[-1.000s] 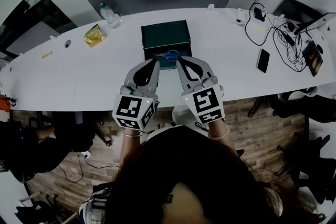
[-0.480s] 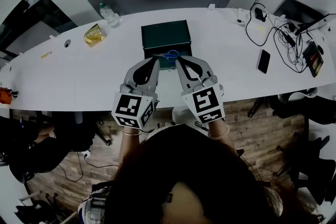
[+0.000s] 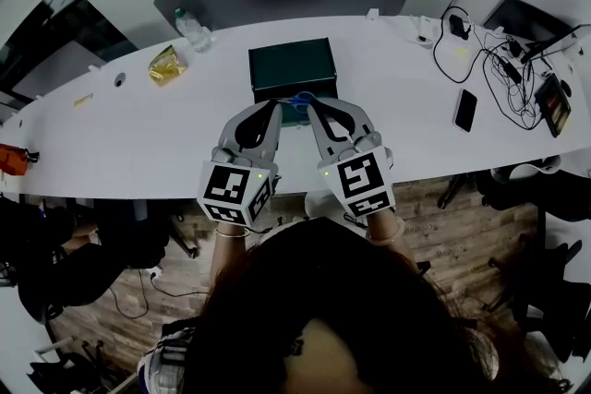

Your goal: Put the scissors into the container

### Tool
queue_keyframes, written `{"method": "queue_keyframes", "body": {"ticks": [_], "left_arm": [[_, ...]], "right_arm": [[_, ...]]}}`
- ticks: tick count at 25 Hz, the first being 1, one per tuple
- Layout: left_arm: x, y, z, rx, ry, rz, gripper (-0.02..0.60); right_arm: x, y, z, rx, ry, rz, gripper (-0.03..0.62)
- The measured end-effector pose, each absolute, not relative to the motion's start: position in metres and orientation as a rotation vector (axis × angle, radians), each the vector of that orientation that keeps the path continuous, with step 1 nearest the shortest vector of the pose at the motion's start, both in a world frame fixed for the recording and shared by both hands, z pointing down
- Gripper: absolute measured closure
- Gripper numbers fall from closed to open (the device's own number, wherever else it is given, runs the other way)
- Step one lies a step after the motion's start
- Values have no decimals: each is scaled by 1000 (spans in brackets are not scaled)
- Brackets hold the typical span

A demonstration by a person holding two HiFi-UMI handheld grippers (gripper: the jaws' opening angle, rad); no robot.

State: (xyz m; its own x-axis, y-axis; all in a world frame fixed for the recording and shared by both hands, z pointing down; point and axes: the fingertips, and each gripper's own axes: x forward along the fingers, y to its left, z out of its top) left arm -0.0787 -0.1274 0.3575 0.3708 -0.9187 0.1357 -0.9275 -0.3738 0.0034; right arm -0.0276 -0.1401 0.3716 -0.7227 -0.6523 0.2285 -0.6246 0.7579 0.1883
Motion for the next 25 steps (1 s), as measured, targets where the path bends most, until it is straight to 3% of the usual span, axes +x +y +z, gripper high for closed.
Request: {"method": "queue_keyframes", "body": {"ticks": [25], "left_arm": [[-87, -140, 361, 2518, -1710, 188, 568]], "right_arm": [[-35, -156, 370, 985, -2679, -151, 588]]}}
